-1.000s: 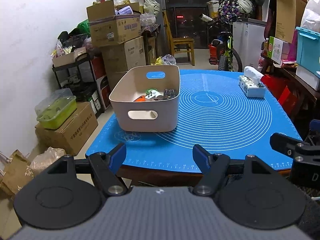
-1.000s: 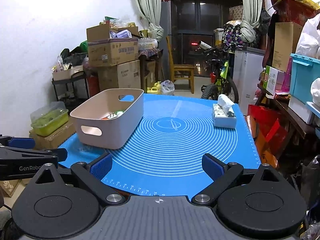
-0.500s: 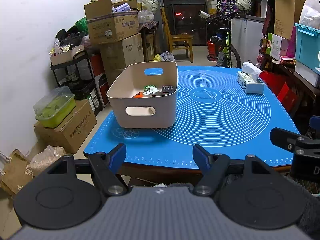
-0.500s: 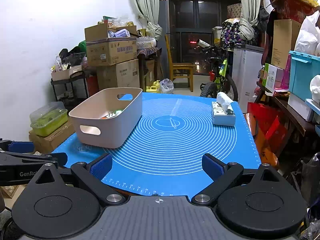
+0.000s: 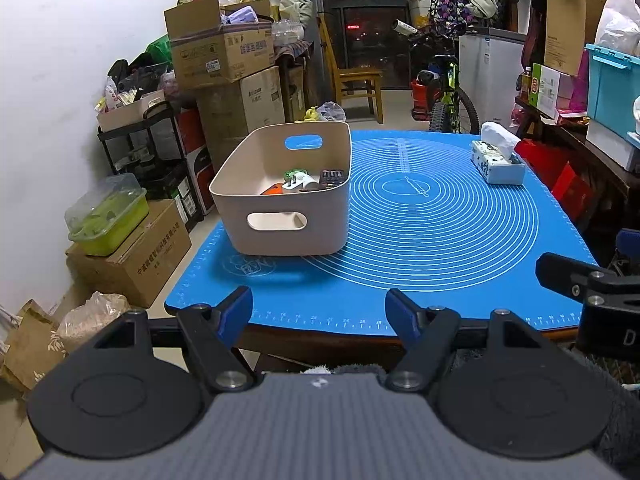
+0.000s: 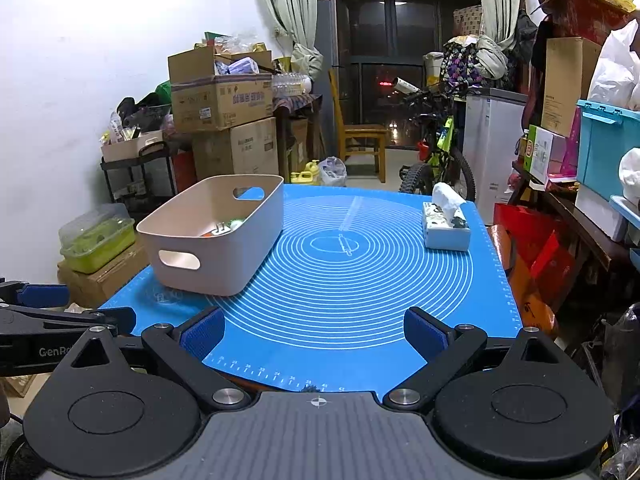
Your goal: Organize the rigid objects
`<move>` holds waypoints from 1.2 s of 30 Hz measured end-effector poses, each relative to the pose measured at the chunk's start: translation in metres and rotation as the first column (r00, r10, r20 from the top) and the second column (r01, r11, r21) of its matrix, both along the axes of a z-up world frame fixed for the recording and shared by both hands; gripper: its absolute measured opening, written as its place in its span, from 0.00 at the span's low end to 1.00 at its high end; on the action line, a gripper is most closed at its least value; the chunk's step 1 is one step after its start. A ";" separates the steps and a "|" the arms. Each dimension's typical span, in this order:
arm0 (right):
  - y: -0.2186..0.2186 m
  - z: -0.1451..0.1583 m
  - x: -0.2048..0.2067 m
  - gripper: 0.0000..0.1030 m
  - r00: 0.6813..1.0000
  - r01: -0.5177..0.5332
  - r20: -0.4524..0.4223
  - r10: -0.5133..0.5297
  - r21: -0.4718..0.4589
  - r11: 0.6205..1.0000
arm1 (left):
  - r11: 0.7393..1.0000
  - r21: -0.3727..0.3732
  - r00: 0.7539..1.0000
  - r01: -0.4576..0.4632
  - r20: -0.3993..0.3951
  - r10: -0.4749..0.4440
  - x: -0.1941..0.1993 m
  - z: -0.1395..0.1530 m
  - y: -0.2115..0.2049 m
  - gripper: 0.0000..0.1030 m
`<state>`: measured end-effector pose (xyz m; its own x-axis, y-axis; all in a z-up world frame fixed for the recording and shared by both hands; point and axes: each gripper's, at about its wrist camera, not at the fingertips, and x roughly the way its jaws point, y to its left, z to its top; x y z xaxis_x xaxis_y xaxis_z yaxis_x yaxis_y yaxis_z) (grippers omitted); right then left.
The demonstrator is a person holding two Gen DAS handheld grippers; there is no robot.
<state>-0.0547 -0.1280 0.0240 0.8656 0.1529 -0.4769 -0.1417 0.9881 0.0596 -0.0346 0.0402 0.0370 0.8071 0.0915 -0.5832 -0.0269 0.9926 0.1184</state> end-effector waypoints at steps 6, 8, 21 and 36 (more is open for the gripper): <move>0.000 -0.001 0.000 0.93 1.000 0.001 0.000 -0.001 0.000 1.000 | 1.000 0.001 1.000 0.006 -0.002 -0.006 0.001 0.000 -0.001 0.72; 0.000 -0.001 0.000 0.93 1.000 0.002 0.000 -0.002 0.000 1.000 | 1.000 0.001 1.000 0.006 -0.002 -0.006 0.001 -0.001 -0.002 0.72; 0.000 0.000 0.000 0.93 1.000 0.000 -0.001 0.000 -0.001 1.000 | 1.000 0.000 1.000 0.005 -0.003 -0.005 0.001 0.000 -0.002 0.72; -0.001 -0.001 0.000 0.93 1.000 0.001 -0.002 -0.001 -0.001 1.000 | 1.000 0.003 1.000 0.006 0.000 -0.006 0.000 -0.001 -0.002 0.72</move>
<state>-0.0550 -0.1288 0.0228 0.8646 0.1514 -0.4792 -0.1406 0.9883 0.0586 -0.0343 0.0382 0.0364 0.8076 0.0884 -0.5831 -0.0212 0.9924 0.1211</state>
